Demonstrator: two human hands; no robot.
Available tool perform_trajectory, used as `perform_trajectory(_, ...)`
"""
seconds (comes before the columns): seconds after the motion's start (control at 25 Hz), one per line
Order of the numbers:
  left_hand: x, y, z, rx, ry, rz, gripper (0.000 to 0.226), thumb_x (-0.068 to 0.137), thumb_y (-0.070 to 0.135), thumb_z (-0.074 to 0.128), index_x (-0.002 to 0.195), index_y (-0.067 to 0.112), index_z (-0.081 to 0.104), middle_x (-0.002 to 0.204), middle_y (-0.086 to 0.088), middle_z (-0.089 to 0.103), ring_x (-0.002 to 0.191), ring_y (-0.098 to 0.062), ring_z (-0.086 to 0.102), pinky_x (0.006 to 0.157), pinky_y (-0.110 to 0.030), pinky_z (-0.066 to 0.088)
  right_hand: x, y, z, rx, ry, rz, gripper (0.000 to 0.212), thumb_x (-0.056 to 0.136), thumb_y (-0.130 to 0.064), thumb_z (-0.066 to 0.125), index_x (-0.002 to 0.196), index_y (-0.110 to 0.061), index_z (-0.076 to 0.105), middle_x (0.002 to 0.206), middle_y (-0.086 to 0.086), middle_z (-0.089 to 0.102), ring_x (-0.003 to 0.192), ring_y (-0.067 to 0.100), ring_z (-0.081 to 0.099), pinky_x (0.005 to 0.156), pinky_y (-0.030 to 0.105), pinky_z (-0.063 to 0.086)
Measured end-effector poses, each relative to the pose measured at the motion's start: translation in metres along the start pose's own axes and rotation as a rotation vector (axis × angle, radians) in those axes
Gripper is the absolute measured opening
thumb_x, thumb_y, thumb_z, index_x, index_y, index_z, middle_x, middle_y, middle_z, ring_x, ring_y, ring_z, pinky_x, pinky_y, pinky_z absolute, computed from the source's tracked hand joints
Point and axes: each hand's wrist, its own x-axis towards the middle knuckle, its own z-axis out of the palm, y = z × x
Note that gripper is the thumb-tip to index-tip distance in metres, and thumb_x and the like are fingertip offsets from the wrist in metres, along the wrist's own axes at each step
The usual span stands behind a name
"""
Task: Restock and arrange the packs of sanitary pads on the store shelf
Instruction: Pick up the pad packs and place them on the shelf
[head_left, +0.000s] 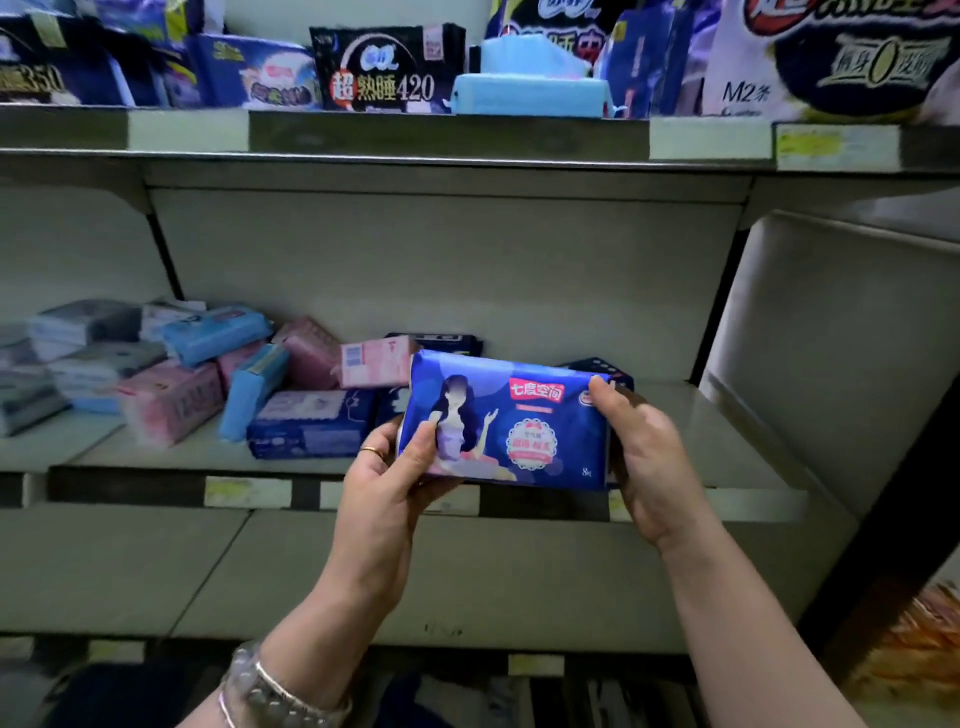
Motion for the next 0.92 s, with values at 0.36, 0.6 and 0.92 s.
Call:
perform_trajectory(0.36,-0.065,0.052,-0.126,0.057,-0.110,-0.165,0.037,0.073,0.024,0.057,0.109,0.016,0.055,0.091,0.003,0.071,0.082,-0.013,0.067,0.078,-0.028,0.057,-0.095,0.048,0.093,-0.067,0.066,-0.032,0.017,0.084,-0.023,0.064,0.076,-0.010,0.057,0.080,0.005,0.070,0.075,0.017,0.066,0.061,0.025,0.051)
perform_trajectory(0.6,-0.102,0.066,-0.180,0.167,-0.139,-0.250,0.026,0.080,0.020,0.054,0.105,0.026,0.057,0.085,0.013,0.072,0.074,-0.001,0.066,0.074,-0.023,0.047,-0.146,0.066,0.132,-0.120,0.097,0.003,0.013,0.090,-0.017,0.056,0.094,-0.007,0.063,0.084,0.005,0.073,0.079,0.015,0.069,0.059,0.021,0.053)
perform_trajectory(0.92,-0.116,0.043,-0.201,0.239,-0.144,-0.329,0.030,0.088,0.009,0.053,0.112,0.026,0.056,0.092,0.006,0.073,0.084,-0.004,0.068,0.066,-0.012,0.051,-0.159,0.095,0.121,-0.184,0.113,0.058,0.009,0.090,-0.010,0.057,0.095,-0.014,0.063,0.081,-0.004,0.073,0.077,0.007,0.066,0.061,0.016,0.051)
